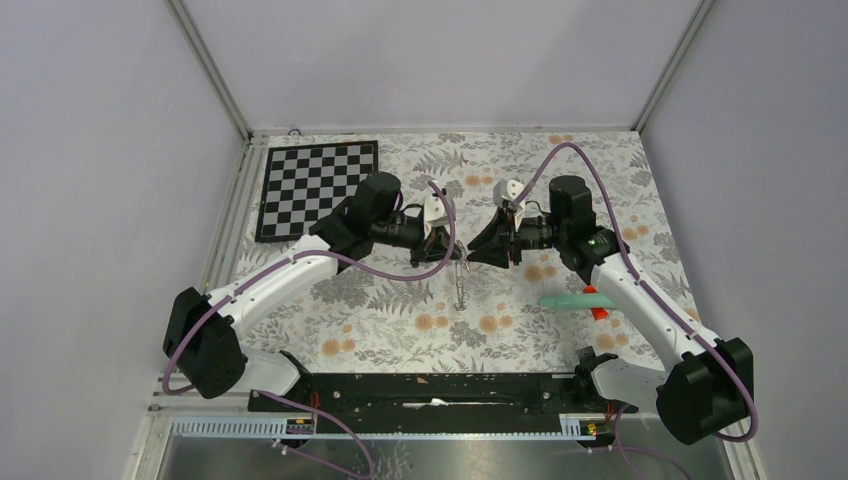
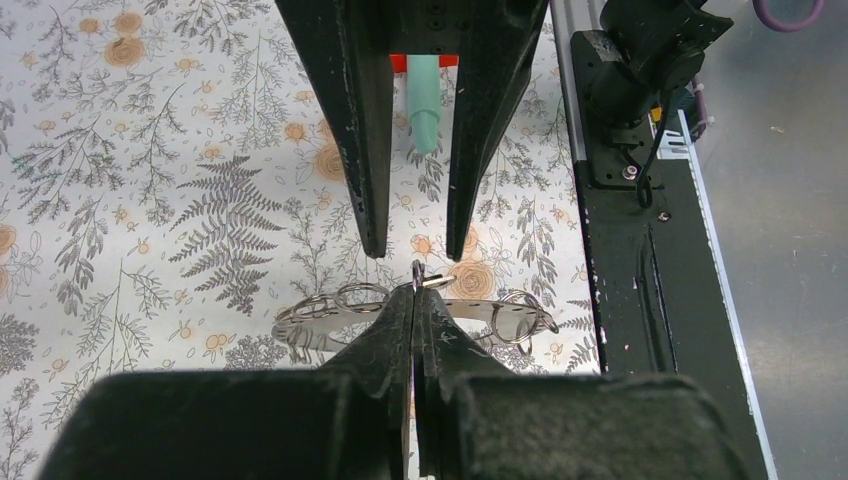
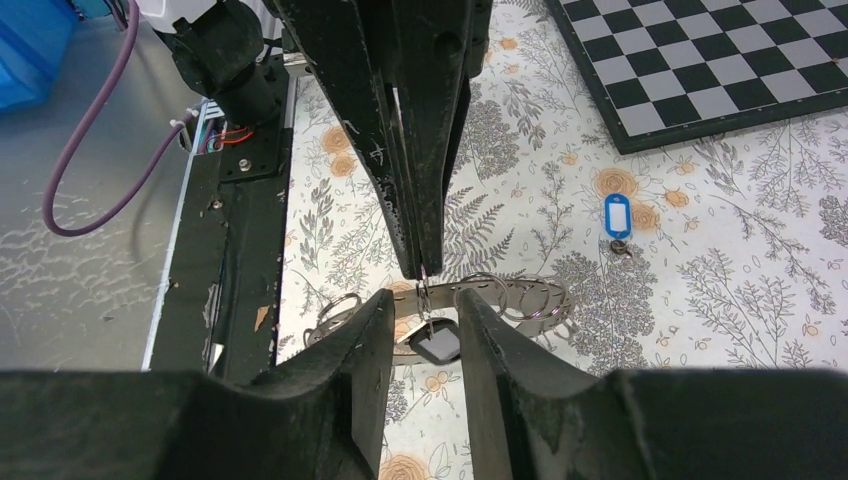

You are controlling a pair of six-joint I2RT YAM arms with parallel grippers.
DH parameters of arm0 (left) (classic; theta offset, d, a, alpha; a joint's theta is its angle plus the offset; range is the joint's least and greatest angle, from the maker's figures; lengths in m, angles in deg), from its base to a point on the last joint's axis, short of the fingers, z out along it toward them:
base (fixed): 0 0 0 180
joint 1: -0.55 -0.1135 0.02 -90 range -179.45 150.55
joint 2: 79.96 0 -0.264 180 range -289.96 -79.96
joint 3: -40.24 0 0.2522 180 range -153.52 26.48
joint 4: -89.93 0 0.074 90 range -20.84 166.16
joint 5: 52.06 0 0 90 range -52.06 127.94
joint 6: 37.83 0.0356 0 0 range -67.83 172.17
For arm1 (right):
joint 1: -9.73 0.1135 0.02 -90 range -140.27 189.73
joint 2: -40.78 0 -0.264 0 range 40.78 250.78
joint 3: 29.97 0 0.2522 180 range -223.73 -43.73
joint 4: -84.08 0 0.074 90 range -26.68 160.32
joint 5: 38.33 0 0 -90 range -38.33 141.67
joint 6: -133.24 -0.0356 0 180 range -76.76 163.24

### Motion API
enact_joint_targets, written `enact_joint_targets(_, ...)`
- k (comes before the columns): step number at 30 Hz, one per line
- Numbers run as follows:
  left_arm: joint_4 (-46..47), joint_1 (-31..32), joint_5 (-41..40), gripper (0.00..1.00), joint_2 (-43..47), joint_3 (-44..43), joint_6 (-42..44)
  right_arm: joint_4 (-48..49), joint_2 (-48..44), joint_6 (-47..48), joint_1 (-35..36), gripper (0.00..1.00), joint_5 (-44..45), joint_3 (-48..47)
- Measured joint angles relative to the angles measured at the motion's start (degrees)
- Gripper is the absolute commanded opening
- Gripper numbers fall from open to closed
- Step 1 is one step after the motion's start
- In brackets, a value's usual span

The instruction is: Put the keys on the keyring

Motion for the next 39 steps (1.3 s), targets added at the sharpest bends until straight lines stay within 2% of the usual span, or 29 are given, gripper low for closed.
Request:
enact_joint_targets(15,2.0,0.0,0.2,0.0,0.0,0.0,-1.9,2.7,0.4,-1.6,0.0,0.22,-1.3,1.4)
enact_joint_targets(20,2.1,0.0,0.2,0.0,0.0,0.0,-2.4,3.7,0.9,-2.2,0.1,0.12,-1.4,2.1)
enact_joint_targets(23,2.3,-0.1,0.2,0.0,0.0,0.0,-2.4,4.3,0.9,-2.6,0.1,0.0,-1.6,2.1)
enact_joint_targets(30,2.7,-0.2,0.1,0.01,0.0,0.2,-2.5,2.7,0.9,-2.0,0.1,0.0,-1.3,1.6)
enact_joint_targets(34,3.1,-0.1,-0.9,0.26,0.0,0.3,-0.6,-6.0,1.4,3.5,0.4,0.0,1.3,-2.6)
enact_joint_targets(39,-0.6,-0.3,-2.8,0.4,-0.5,-0.5,5.2,-18.1,3.0,10.5,0.8,0.0,6.6,-9.8)
